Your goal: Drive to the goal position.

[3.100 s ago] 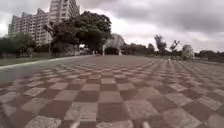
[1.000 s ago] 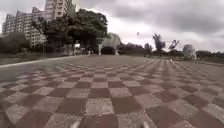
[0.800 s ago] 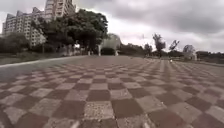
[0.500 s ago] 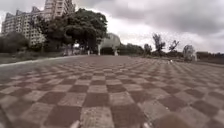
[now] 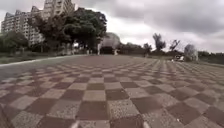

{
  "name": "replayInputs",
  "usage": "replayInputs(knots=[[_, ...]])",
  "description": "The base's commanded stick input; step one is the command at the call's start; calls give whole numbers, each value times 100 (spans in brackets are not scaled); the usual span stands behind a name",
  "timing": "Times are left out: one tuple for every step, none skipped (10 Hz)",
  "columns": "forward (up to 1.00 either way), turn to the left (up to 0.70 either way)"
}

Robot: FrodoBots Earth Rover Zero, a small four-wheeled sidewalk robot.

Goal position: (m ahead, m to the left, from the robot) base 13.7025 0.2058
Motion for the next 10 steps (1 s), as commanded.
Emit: replayInputs(knots=[[50,0],[50,0],[50,0],[50,0],[50,0],[50,0],[50,0],[50,0],[50,0],[50,0]])
